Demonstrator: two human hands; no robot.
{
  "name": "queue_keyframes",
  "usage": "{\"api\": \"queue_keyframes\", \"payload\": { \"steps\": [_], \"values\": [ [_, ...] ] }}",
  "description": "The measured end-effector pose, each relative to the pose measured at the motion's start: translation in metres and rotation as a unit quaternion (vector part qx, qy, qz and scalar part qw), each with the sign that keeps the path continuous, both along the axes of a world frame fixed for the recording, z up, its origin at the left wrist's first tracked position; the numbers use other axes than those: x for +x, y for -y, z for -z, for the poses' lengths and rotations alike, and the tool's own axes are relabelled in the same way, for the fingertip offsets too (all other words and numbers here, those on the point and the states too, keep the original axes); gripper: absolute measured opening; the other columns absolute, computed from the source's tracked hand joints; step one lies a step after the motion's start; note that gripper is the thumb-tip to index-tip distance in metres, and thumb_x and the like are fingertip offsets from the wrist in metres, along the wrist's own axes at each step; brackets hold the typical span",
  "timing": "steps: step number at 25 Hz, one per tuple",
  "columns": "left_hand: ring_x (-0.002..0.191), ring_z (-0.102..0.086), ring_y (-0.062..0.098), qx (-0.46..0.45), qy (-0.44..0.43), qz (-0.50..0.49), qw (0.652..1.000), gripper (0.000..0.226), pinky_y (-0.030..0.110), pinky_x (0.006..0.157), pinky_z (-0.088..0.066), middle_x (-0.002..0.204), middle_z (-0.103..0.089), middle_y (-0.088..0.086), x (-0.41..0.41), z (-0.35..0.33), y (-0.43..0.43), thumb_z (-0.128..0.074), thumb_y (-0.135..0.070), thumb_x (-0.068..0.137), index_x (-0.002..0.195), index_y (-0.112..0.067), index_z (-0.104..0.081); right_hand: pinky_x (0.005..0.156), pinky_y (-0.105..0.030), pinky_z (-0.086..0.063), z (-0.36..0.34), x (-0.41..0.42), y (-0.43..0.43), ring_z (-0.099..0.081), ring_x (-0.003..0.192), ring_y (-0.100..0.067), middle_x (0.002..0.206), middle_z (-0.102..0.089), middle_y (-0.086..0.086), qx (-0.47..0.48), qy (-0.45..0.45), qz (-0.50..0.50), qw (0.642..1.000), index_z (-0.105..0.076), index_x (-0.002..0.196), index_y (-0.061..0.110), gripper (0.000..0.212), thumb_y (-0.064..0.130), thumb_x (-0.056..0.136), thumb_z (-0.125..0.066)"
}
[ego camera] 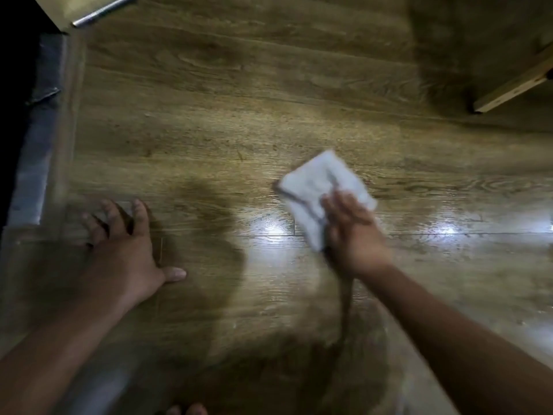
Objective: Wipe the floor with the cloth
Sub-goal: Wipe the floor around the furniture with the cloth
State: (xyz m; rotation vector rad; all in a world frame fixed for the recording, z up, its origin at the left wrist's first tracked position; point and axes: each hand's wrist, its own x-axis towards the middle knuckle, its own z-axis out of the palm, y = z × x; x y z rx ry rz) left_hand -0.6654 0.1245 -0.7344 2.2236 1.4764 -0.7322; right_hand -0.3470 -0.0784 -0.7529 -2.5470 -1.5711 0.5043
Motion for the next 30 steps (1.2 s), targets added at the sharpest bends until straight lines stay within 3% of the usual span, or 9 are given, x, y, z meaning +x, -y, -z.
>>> {"api": "queue_keyframes", "payload": {
  "steps": [5, 8, 11, 14, 17, 19, 21, 26, 30],
  "values": [
    [0.143, 0.02, 0.055, -0.023, -0.019, 0.005, 1.0, 0.145, 0.068, 0.113, -0.018, 0.156, 0.032, 0.025, 0.006, 0.002, -0.002, -0.077, -0.071, 0.063, 0.153, -0.018, 0.024, 0.115, -0.047, -0.026, -0.012, 0.176, 0.0, -0.029, 0.142, -0.04, 0.154, -0.033, -0.021, -0.059, 0.038, 0.233, 0.97, -0.037, 0.147, 0.008, 0.059, 0.034, 0.094, -0.031],
    [0.142, 0.022, 0.057, -0.032, -0.016, -0.002, 0.999, 0.146, 0.068, 0.113, -0.017, 0.155, 0.034, 0.025, 0.007, 0.003, -0.003, -0.08, -0.069, 0.062, 0.153, -0.018, 0.023, 0.116, -0.048, -0.024, -0.007, 0.178, -0.079, -0.032, 0.138, -0.04, 0.15, -0.035, -0.021, -0.06, 0.037, 0.315, 0.947, -0.04, 0.142, 0.015, 0.055, 0.04, 0.093, -0.034],
    [0.14, 0.025, 0.059, -0.037, -0.016, -0.008, 0.999, 0.146, 0.068, 0.113, -0.015, 0.152, 0.038, 0.026, 0.009, 0.005, -0.002, -0.079, -0.068, 0.064, 0.152, -0.018, 0.026, 0.12, -0.051, -0.008, 0.01, 0.08, -0.155, -0.009, 0.148, -0.037, 0.161, -0.016, -0.011, -0.053, 0.069, 0.17, 0.982, -0.03, 0.149, 0.025, 0.054, 0.04, 0.097, -0.033],
    [0.14, 0.023, 0.06, -0.034, -0.025, -0.007, 0.999, 0.148, 0.069, 0.112, -0.016, 0.151, 0.039, 0.026, 0.011, 0.003, -0.002, -0.078, -0.071, 0.062, 0.151, -0.018, 0.028, 0.119, -0.05, 0.001, 0.008, -0.051, -0.221, 0.004, 0.149, -0.037, 0.164, -0.005, -0.003, -0.038, -0.008, 0.026, 0.999, -0.027, 0.15, 0.035, 0.053, 0.043, 0.097, -0.034],
    [0.142, 0.021, 0.057, -0.021, -0.014, -0.013, 1.0, 0.15, 0.067, 0.114, -0.015, 0.155, 0.035, 0.023, 0.009, 0.002, 0.0, -0.079, -0.072, 0.058, 0.154, -0.021, 0.024, 0.118, -0.051, 0.006, -0.001, -0.149, -0.263, 0.008, 0.15, -0.031, 0.164, -0.009, 0.005, -0.028, -0.086, -0.136, 0.987, -0.035, 0.144, 0.042, 0.048, 0.04, 0.096, -0.039],
    [0.143, 0.021, 0.056, -0.014, -0.003, -0.016, 1.0, 0.149, 0.066, 0.116, -0.011, 0.157, 0.032, 0.023, 0.007, 0.003, 0.001, -0.08, -0.071, 0.057, 0.155, -0.021, 0.019, 0.119, -0.046, 0.006, 0.003, -0.153, -0.258, 0.005, 0.15, -0.024, 0.163, -0.012, 0.008, -0.021, -0.11, -0.216, 0.97, -0.038, 0.143, 0.044, 0.046, 0.039, 0.097, -0.041],
    [0.143, 0.02, 0.055, -0.005, 0.005, -0.016, 1.0, 0.146, 0.067, 0.115, -0.011, 0.157, 0.031, 0.022, 0.004, 0.005, 0.002, -0.079, -0.072, 0.059, 0.156, -0.022, 0.017, 0.121, -0.038, -0.003, 0.003, -0.108, -0.233, -0.005, 0.151, -0.021, 0.161, -0.02, 0.005, 0.001, -0.119, -0.225, 0.967, -0.043, 0.142, 0.04, 0.043, 0.036, 0.099, -0.043],
    [0.144, 0.02, 0.054, -0.008, 0.008, -0.02, 1.0, 0.144, 0.067, 0.115, -0.012, 0.156, 0.036, 0.021, 0.004, 0.002, 0.002, -0.078, -0.069, 0.064, 0.154, -0.023, 0.024, 0.117, -0.031, -0.021, -0.016, 0.08, -0.089, -0.027, 0.146, -0.026, 0.155, -0.034, -0.012, 0.033, -0.057, 0.099, 0.993, -0.052, 0.139, 0.02, 0.04, 0.019, 0.099, -0.049],
    [0.144, 0.018, 0.055, -0.016, 0.008, -0.028, 0.999, 0.143, 0.067, 0.116, -0.013, 0.156, 0.035, 0.022, 0.007, -0.005, 0.0, -0.079, -0.067, 0.064, 0.154, -0.022, 0.023, 0.114, -0.036, -0.03, -0.026, 0.161, 0.002, -0.041, 0.133, -0.023, 0.144, -0.048, -0.018, 0.001, -0.079, 0.35, 0.933, -0.049, 0.139, 0.012, 0.041, 0.017, 0.099, -0.051]
  ]
}}
